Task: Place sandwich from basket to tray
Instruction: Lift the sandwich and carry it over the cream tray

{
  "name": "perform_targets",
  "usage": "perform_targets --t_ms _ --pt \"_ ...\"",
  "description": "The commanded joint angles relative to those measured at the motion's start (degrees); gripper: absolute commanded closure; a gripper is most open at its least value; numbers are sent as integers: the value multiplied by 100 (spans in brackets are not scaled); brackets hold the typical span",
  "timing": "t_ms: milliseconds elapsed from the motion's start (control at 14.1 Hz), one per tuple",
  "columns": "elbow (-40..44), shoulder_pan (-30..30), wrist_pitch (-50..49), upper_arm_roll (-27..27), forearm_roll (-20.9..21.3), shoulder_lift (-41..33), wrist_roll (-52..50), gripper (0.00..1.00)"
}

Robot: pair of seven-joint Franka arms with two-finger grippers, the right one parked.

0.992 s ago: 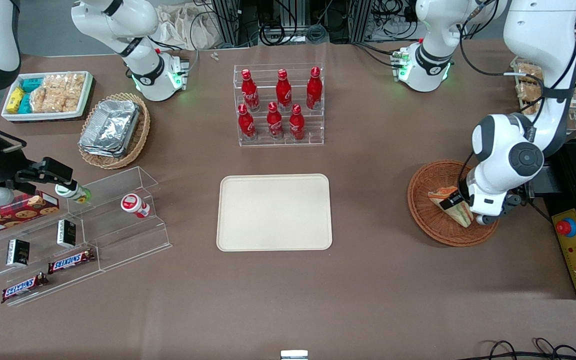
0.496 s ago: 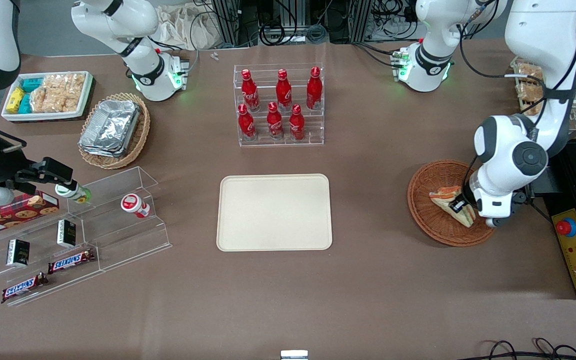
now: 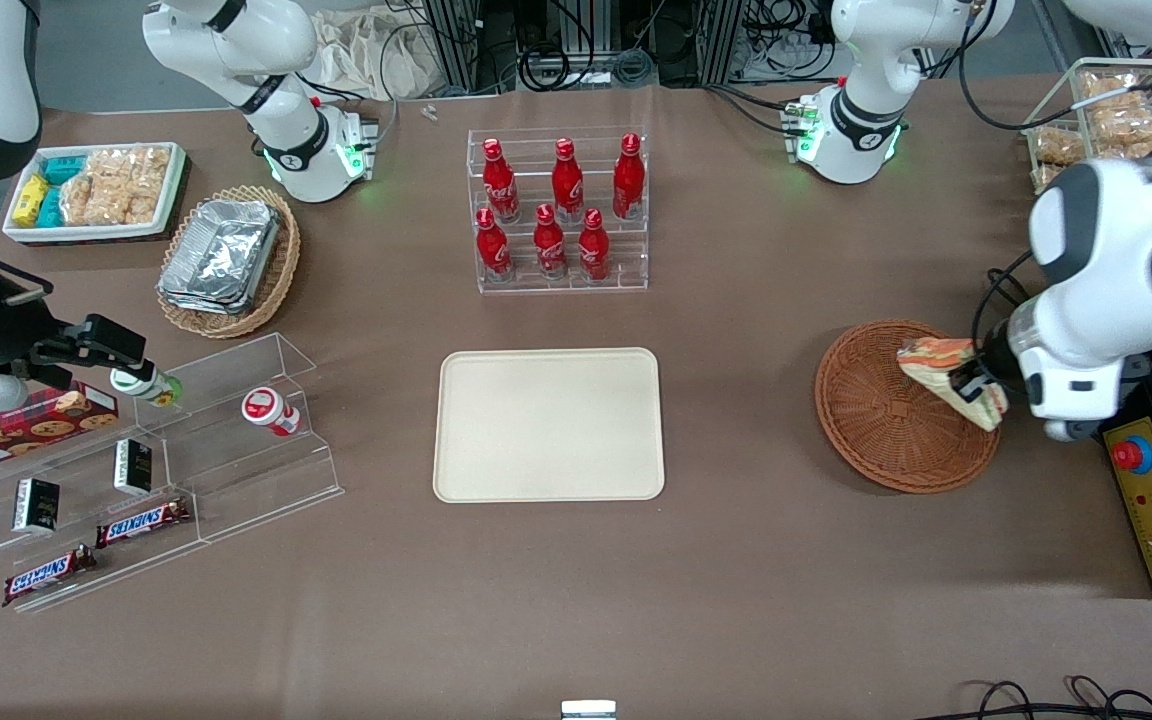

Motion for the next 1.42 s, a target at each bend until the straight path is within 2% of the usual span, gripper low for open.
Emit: perform_targets --t_ms 0,142,283,496,567,921,1346 --pt "1121 -38 -1019 4 -341 154 18 100" --pt "1265 -195 -1075 -170 -484 172 62 100" --pt "1283 -336 -1093 -452 -423 268 324 100" --pt "1283 -494 -1032 -733 -378 373 1263 100" --pt "1257 -660 -927 -795 -196 435 1379 100" --pt "1291 -1573 -566 -848 -71 734 1459 100" --pt "1396 -2594 698 -848 61 1576 1380 100"
